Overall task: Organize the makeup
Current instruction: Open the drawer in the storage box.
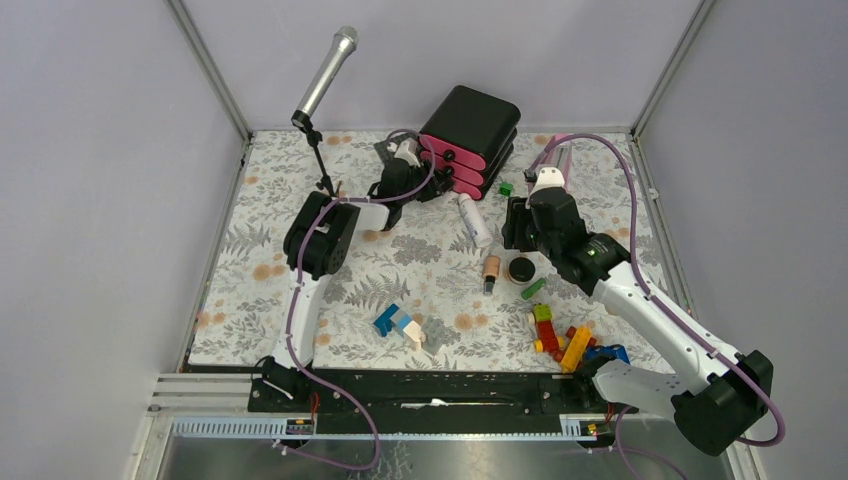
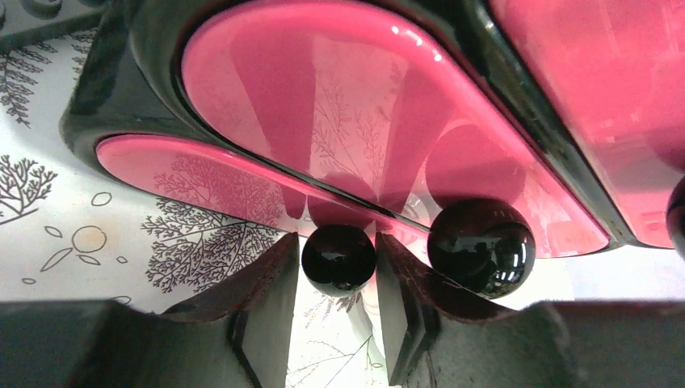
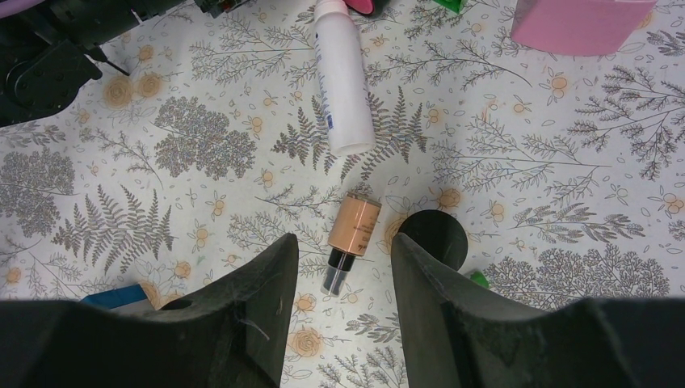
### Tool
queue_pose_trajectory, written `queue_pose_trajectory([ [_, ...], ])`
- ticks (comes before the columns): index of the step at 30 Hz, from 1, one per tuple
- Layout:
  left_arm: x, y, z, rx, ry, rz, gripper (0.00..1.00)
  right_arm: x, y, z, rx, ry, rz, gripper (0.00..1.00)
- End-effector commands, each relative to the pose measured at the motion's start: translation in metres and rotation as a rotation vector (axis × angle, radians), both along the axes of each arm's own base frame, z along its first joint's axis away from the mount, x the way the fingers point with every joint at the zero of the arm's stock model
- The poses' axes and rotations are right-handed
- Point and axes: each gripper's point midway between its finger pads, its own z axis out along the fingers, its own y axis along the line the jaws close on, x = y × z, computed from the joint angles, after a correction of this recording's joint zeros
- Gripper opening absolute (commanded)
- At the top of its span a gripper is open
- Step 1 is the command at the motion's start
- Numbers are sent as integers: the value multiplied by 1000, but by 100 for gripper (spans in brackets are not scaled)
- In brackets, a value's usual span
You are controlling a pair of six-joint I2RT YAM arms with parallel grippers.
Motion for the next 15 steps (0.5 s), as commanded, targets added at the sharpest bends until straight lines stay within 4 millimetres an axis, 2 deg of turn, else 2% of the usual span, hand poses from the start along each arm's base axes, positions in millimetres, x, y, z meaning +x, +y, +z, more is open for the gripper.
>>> queue_pose_trajectory([
  [1, 13, -7, 28, -62, -88, -19, 39, 5, -4, 11, -8, -41, -19, 53],
  [7, 9, -8, 29, -69, -82, -33, 28, 4, -5, 13, -7, -45, -19, 53],
  [15, -6, 0, 31, -52, -89, -33, 24, 2, -4, 18, 7, -51, -15, 53],
])
